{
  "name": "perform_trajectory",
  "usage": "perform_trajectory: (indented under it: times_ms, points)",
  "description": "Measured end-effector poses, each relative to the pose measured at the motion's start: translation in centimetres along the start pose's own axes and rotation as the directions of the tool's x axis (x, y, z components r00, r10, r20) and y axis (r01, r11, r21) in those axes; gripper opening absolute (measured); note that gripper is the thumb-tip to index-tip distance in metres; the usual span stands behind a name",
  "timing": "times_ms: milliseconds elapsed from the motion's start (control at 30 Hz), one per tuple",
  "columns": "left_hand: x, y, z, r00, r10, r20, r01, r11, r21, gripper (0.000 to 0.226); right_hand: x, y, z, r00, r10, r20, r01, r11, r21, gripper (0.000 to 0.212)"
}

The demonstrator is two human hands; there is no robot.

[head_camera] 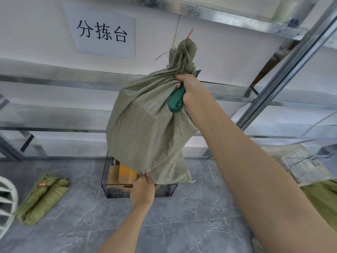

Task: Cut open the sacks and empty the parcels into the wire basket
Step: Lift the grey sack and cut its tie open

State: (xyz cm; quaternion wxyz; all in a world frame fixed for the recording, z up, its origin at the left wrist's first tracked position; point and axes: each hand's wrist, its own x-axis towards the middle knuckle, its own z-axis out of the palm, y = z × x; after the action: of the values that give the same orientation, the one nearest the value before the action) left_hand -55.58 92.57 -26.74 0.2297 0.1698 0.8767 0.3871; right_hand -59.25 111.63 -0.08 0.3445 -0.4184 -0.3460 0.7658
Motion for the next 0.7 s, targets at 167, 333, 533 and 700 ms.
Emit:
perform_trajectory:
  times_ms: [167,333,533,700]
  points:
    - [-1.0,-0.3,-2.3,0.994,0.028,-0.107,-0.018,0.995,0.094,0.042,0.0,1.0,-0.6,0.995,-0.096,-0.036,0.087,0.978,-0.19,0.006]
    - [0.3,-0.1,-6.2,0.966,0.143,-0.216,-0.121,0.986,0.116,0.046,1.2,4.1,-2.3,0.975,-0.199,-0.099,0.137,0.89,-0.434,0.014]
    - [1.4,0.0,-9.7,0.943,0.22,-0.251,-0.178,0.967,0.182,0.047,2.5,7.6,-3.7,0.943,-0.268,-0.197,0.109,0.809,-0.578,0.009]
    - [1.8,1.5,-13.3,0.93,0.308,-0.201,-0.261,0.937,0.232,0.05,3.2,10.0,-4.9,0.913,-0.323,-0.25,0.07,0.726,-0.685,0.016]
